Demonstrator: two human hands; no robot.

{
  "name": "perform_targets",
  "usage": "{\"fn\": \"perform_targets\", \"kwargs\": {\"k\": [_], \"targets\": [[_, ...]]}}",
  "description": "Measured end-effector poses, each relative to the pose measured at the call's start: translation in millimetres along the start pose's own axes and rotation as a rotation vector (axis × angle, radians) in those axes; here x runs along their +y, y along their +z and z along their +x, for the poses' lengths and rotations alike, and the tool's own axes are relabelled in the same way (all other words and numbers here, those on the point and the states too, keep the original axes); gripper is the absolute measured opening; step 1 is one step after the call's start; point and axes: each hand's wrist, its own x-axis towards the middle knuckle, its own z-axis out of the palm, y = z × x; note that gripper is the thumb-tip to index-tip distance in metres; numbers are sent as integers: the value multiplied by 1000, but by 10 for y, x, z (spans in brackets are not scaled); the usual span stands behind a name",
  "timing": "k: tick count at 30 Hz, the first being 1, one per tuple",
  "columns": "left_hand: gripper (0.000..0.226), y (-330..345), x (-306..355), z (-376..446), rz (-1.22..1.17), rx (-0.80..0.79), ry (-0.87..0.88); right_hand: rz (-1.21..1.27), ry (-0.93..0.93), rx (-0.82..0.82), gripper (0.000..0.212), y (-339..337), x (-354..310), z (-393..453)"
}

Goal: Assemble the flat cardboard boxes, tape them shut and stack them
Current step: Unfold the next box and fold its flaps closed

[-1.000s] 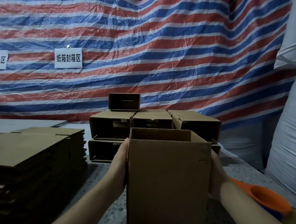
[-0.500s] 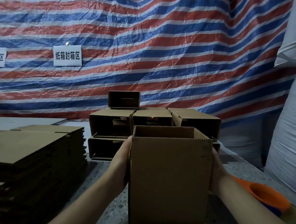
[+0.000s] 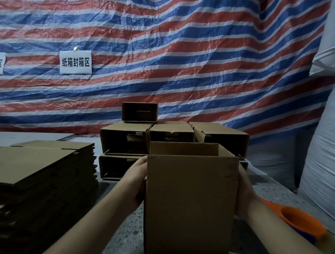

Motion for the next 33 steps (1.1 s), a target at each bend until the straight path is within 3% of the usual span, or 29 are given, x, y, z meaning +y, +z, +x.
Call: {"fn": "perform_targets", "kwargs": {"k": [4, 6, 11, 17, 20, 22, 24, 28, 33], "targets": [[46, -27, 25, -30, -59, 22, 83, -57, 54, -31, 42, 19, -62, -24], [50, -33, 41, -55, -55, 73, 129, -148, 74, 0, 49, -6, -100, 5], [12, -70, 111, -112, 206, 58, 252, -250, 90, 13, 62, -41, -131, 31], [62, -176, 175, -41, 505, 4, 248, -244, 54, -37, 41, -35, -162, 29], [103, -316, 255, 2, 407, -278, 169, -274, 67, -41, 53, -75, -134, 72], [111, -383, 290, -34, 432, -402, 186, -300, 74, -31, 63, -82, -121, 84], [108, -404, 289, -92, 478, -419, 189, -290, 74, -20, 64, -98, -109, 97], [97, -287, 295, -173, 581, -282, 232, -255, 101, 7, 68, -115, -99, 155], [56, -191, 237, -134, 535, -155, 265, -243, 93, -9, 49, -116, -113, 123]]}}
